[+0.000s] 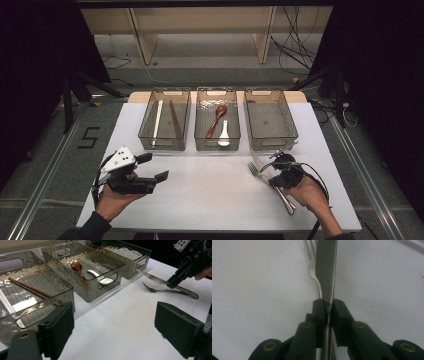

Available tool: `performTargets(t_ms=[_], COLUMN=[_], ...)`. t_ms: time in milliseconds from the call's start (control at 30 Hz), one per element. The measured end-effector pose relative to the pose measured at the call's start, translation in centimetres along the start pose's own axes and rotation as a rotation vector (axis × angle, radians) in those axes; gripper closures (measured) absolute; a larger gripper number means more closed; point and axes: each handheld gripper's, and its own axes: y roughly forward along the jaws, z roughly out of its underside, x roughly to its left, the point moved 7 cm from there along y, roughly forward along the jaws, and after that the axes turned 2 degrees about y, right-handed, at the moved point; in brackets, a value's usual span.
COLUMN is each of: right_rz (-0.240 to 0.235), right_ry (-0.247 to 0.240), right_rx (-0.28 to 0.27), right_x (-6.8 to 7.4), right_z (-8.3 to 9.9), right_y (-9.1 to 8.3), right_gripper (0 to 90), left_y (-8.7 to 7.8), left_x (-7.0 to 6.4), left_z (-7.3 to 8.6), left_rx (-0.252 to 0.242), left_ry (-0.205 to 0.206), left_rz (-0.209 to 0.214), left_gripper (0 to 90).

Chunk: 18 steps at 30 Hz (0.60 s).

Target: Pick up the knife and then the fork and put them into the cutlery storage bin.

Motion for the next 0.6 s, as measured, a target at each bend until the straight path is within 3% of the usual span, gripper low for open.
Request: performTargets(t_ms=[600], right_rz=[-0.062], right_ry=[0.007], right_rx=[-0.094], right_x=[0.2], right_z=[-0.6], right_y=[-1.5], right_gripper=[81.7], left_y=[0.0], left_x=[0.0], left_z=[0.0], left_rx=[0.0], left_ry=[0.0], left_rz=[-0.002], left_gripper=[15.6])
